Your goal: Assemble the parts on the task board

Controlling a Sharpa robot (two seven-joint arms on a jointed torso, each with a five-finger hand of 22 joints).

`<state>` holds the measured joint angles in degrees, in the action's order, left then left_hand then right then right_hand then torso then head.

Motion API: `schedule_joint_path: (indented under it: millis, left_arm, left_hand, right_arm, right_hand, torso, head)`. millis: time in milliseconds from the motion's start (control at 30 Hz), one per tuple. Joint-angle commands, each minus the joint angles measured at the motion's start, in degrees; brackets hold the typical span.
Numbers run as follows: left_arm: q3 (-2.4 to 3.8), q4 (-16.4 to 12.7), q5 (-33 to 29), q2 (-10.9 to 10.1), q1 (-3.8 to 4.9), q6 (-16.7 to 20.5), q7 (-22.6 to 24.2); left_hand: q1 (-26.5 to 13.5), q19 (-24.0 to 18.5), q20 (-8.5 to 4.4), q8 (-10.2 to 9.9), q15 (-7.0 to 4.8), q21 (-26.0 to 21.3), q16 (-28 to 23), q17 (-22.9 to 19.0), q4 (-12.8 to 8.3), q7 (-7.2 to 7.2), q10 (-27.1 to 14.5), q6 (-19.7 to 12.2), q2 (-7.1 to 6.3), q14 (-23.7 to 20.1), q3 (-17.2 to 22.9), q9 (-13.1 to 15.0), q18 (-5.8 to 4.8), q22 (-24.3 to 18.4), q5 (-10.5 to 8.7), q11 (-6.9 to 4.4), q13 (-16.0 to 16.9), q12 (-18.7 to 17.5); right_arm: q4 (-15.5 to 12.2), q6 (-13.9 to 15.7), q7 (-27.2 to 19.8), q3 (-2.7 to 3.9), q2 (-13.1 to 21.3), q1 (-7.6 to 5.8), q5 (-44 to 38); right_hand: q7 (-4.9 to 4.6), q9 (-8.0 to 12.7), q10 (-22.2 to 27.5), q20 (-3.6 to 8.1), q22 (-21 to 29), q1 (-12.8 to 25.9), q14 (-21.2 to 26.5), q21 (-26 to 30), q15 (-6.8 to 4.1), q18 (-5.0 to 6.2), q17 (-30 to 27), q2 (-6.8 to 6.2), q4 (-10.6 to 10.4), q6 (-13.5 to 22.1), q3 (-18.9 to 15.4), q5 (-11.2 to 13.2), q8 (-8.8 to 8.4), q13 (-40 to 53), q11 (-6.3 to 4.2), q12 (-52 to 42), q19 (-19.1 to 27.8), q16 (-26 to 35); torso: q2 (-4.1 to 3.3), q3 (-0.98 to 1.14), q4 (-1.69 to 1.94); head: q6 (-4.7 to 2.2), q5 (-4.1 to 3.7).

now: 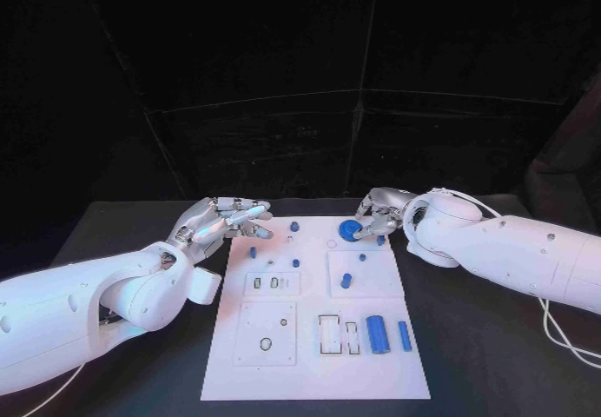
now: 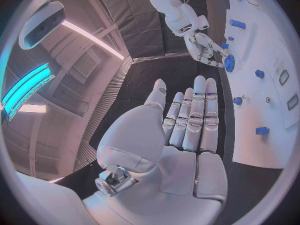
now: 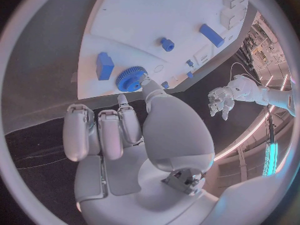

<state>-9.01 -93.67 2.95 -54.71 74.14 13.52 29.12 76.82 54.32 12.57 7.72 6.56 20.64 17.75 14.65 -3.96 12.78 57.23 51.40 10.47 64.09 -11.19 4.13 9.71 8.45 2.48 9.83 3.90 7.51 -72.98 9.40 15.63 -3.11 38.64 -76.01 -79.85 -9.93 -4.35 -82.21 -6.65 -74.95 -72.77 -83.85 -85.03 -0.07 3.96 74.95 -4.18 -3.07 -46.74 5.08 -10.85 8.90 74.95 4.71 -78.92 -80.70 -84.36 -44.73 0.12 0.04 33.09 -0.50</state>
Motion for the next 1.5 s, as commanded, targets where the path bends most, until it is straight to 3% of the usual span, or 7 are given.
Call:
schedule_joint_path:
  millis: [33,467,567,733,1033,1200,1500]
  left_arm:
    - [0.04,0.0,0.0,0.0,0.08,-0.8,-0.3]
    - [0.04,0.2,0.0,0.1,0.08,-0.8,-0.3]
    - [0.04,0.3,0.0,0.2,0.08,-0.8,-0.3]
    - [0.04,0.3,0.0,0.3,0.08,-0.9,-0.3]
    - [0.03,0.4,0.0,0.1,0.09,-1.0,-0.4]
    - [0.03,0.5,0.0,0.1,0.09,-1.1,-0.5]
    - [0.03,0.6,0.0,0.0,0.09,-1.5,-0.9]
  left_hand:
    - [-0.1,-0.3,-0.08,-0.3,-0.12,-0.2,-0.4,0.1,-0.2,0.77,-0.2,-0.1,0.35,-0.4,-0.1,-0.1,0.59,-0.1,0.28,0.2,-0.1,-0.2]
    - [0.0,-0.3,-0.07,-0.3,-0.13,-0.2,-0.4,0.1,-0.3,0.74,-0.1,0.0,0.38,-0.4,0.0,-0.1,0.61,-0.1,0.28,0.18,-0.1,-0.2]
    - [0.0,-0.3,-0.07,-0.3,-0.13,-0.2,-0.4,0.1,-0.3,0.74,-0.1,0.0,0.39,-0.4,0.0,-0.1,0.61,-0.1,0.28,0.18,-0.1,-0.2]
    - [0.0,-0.3,-0.07,-0.3,-0.14,-0.2,-0.4,0.1,-0.4,0.74,-0.1,0.0,0.39,-0.4,0.0,-0.1,0.61,-0.1,0.28,0.17,-0.1,-0.2]
    - [0.0,-0.3,-0.07,-0.3,-0.14,-0.2,-0.4,0.1,-0.4,0.74,-0.1,0.0,0.39,-0.4,0.0,-0.1,0.61,-0.1,0.28,0.17,-0.1,-0.2]
    - [0.0,-0.3,-0.07,-0.3,-0.14,-0.2,-0.4,0.1,-0.4,0.74,-0.1,0.0,0.39,-0.4,0.0,-0.1,0.61,-0.1,0.28,0.17,-0.1,-0.2]
    - [0.0,-0.3,-0.06,-0.4,-0.13,-0.3,-0.4,0.1,-0.3,0.74,-0.1,0.1,0.41,-0.4,0.0,-0.1,0.62,-0.1,0.27,0.17,0.0,-0.2]
  right_arm:
    - [0.2,-1.9,1.1,0.04,-0.4,-0.15,-0.5]
    - [0.3,-0.6,0.3,0.03,-1.5,-0.15,-2.1]
    - [0.5,-0.6,0.3,0.03,-1.8,-0.15,-2.3]
    - [0.9,-1.2,0.8,0.03,-2.2,-0.15,-3.3]
    - [1.5,-2.6,1.5,0.01,-2.9,-0.14,-6.3]
    - [1.5,-3.3,1.5,0.01,-3.0,-0.13,-7.3]
    - [1.3,-3.4,1.4,0.0,-2.9,-0.13,-8.4]
  right_hand:
    - [0.04,0.0,-0.2,0.03,-0.5,-0.7,-3.4,-0.3,0.42,-0.98,0.4,0.09,0.1,0.3,-0.2,-0.3,0.29,1.3,0.03,-0.3,-0.3,-0.4]
    - [0.09,-0.1,-0.7,-0.03,-1.1,-1.4,-3.4,-0.5,0.44,-1.09,0.7,0.72,0.3,0.0,-0.1,-0.3,1.07,2.5,0.01,-1.2,-0.6,-0.6]
    - [0.15,-0.1,-0.9,-0.02,-1.3,-1.9,-3.4,-0.6,0.4,-1.12,0.8,1.39,0.5,-0.2,0.1,0.0,1.54,3.0,-0.04,-1.5,-0.7,-0.6]
    - [0.16,-0.1,-0.9,-0.02,-1.5,-2.1,-3.5,-0.7,0.4,-1.15,1.0,1.54,0.7,-0.3,0.1,0.3,1.69,3.1,-0.04,-1.6,-0.8,-0.7]
    - [0.14,-0.1,-1.0,-0.02,-1.9,-3.0,-3.5,-0.8,0.4,-1.23,1.3,1.92,1.4,-0.4,0.4,0.7,2.15,3.4,-0.04,-1.8,-1.0,-0.8]
    - [0.12,-0.1,-1.0,-0.04,-2.0,-3.7,-3.5,-0.9,0.42,-1.23,1.5,2.21,2.1,-0.3,0.7,2.1,2.51,3.5,-0.02,-1.8,-1.0,-0.8]
    - [0.14,-0.1,-1.1,-0.03,-2.3,-4.8,-3.5,-1.0,0.39,-1.29,1.7,2.78,3.2,-0.7,1.6,2.1,3.08,3.9,-0.06,-2.0,-1.1,-0.9]
  torso:
    - [-0.01,-0.06,0.02]
    - [-0.02,-0.02,0.01]
    - [0.0,-0.01,0.02]
    - [0.01,-0.06,0.11]
    - [0.0,-0.07,-0.04]
    - [0.02,-0.02,0.0]
    - [0.02,0.0,-0.08]
  head:
    - [0.09,-0.04]
    - [0.35,0.07]
    - [0.45,0.13]
    - [0.37,-0.03]
    - [0.64,0.22]
    - [0.72,0.19]
    - [0.77,0.32]
